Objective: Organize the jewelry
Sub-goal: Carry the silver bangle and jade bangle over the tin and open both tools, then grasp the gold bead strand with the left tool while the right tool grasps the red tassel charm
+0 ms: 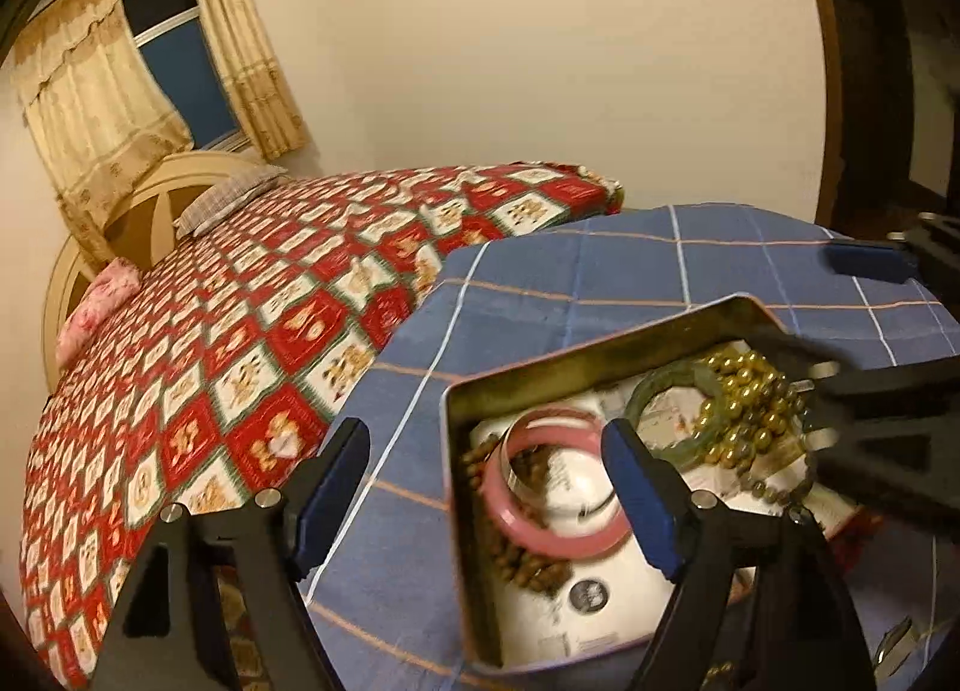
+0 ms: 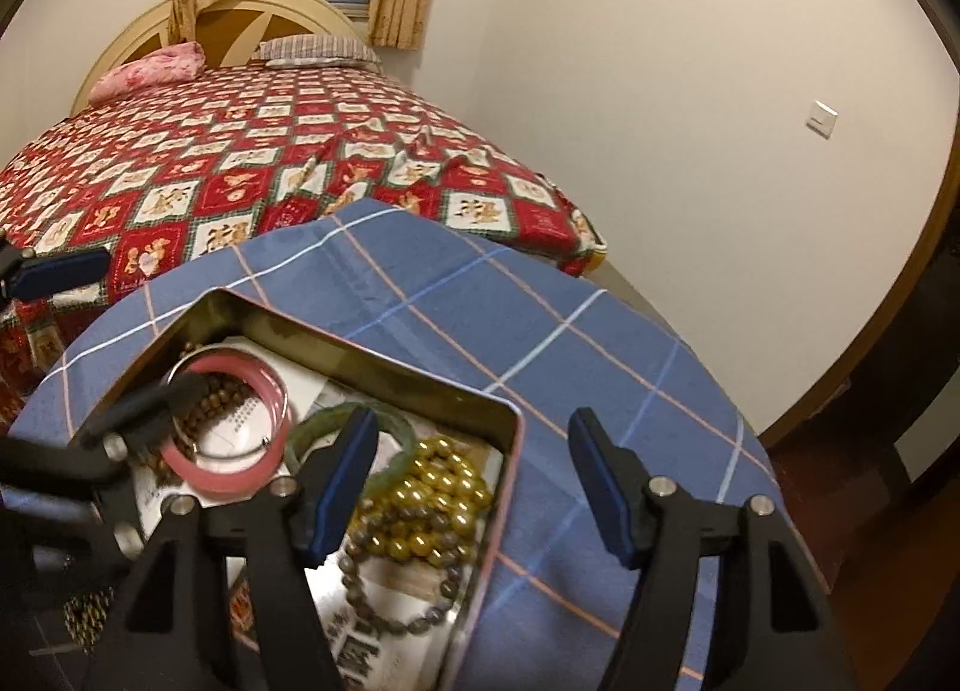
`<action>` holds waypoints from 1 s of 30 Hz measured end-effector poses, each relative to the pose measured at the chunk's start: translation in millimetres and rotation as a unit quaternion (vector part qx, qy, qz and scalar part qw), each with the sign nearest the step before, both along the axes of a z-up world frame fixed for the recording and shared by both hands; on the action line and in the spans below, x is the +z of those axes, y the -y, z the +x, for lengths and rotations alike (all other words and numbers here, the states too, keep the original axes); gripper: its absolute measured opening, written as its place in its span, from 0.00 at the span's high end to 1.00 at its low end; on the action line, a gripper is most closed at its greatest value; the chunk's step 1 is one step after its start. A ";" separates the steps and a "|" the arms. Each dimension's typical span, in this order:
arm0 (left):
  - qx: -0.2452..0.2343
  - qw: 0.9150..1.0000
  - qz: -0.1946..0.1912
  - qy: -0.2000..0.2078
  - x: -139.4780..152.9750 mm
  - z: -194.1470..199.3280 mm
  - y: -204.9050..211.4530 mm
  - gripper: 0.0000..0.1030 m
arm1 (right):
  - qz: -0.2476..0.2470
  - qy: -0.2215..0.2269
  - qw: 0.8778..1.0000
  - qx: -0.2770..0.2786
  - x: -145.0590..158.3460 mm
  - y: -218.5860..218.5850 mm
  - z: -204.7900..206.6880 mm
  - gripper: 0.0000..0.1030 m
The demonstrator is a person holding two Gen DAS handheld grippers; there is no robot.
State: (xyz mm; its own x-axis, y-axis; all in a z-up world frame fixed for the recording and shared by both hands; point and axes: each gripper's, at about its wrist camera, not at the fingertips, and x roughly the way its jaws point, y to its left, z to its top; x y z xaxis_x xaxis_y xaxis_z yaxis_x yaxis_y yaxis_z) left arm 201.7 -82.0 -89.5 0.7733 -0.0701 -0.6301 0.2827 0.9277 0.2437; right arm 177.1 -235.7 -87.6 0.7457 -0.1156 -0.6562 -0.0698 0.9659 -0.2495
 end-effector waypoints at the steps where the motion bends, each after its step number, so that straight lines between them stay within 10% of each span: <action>1: 0.002 1.000 -0.001 -0.003 -1.3 -1.8 -3.0 0.23 | -0.001 -0.003 1.000 -0.002 -0.9 3.1 -7.5 0.33; 20: 0.036 0.998 -0.020 -0.054 -48.6 -122.9 -64.2 0.23 | 0.036 -0.035 0.999 -0.005 -40.3 17.6 -148.5 0.30; 30: 0.027 0.998 -0.015 -0.059 -55.6 -124.8 -48.3 0.23 | 0.056 -0.034 0.997 -0.029 -44.4 36.7 -154.5 0.29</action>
State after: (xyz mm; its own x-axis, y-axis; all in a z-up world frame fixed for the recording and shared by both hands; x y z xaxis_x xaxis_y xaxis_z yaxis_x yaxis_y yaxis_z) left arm 76.9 -33.6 -145.1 0.6966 -0.0493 -0.7157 0.2566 0.9488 0.1843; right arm 22.6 -272.4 -132.0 0.6927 -0.0805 -0.7167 -0.0258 0.9903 -0.1362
